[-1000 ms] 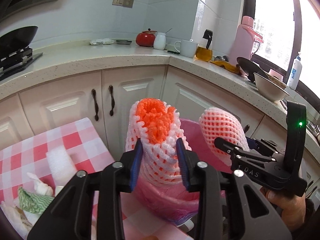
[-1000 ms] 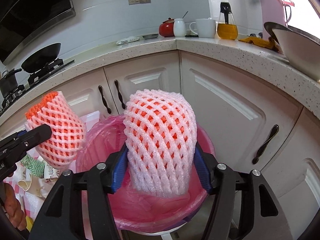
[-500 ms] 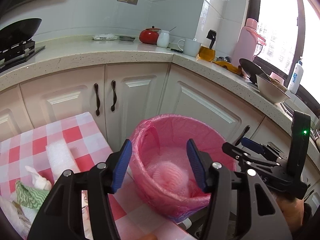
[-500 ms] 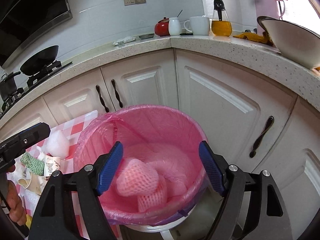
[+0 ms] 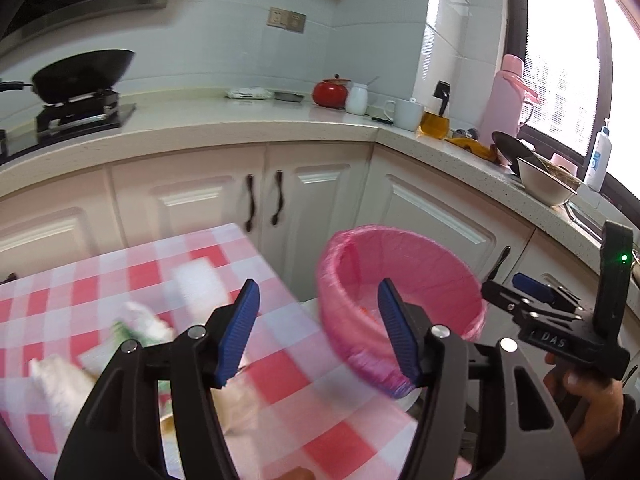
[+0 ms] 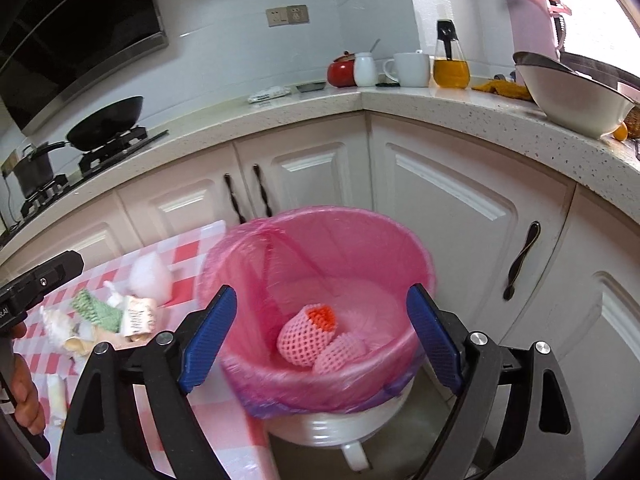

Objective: Collect trash
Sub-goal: 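Move both open tools back over the table toward the remaining trash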

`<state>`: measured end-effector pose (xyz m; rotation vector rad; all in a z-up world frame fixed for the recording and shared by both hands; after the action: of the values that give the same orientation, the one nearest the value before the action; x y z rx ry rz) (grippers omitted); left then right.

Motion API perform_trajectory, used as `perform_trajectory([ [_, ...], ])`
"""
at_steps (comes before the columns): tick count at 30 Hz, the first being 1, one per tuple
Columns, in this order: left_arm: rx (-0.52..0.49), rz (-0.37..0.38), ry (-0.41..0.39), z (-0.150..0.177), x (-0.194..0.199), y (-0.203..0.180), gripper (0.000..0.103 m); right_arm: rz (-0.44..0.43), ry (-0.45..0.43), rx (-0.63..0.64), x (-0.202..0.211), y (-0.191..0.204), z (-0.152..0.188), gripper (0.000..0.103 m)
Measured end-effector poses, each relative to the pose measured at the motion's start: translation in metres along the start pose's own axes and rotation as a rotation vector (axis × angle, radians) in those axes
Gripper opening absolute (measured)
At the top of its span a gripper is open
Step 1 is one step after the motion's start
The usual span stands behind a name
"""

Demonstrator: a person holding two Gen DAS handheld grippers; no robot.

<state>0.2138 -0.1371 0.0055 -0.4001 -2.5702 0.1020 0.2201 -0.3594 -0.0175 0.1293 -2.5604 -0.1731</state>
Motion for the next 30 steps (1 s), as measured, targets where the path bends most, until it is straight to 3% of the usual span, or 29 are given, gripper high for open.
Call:
perform_trajectory([
  [17, 0.054, -0.190, -0.058, 0.048, 0.109, 0.101, 0.065, -0.101, -0.069, 0.060, 0.046, 0.099, 0.043, 0.085],
  [30, 0.092, -0.259, -0.055, 0.091, 0.149, 0.148, 0.066, -0.172, -0.043, 0.142, 0.062, 0.169, 0.084, 0.085],
])
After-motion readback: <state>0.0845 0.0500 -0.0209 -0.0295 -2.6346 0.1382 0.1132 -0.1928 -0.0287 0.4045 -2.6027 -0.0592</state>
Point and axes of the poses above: each gripper's, at about its wrist camera, not at the fingertips, and x roughly against the way its jaws point, y to its left, z to its underside, the point moved 4 cm from there along -x, roughly the way its jaws point, and after that the axes turned 1 degree about -y, right-handed, at the moved point
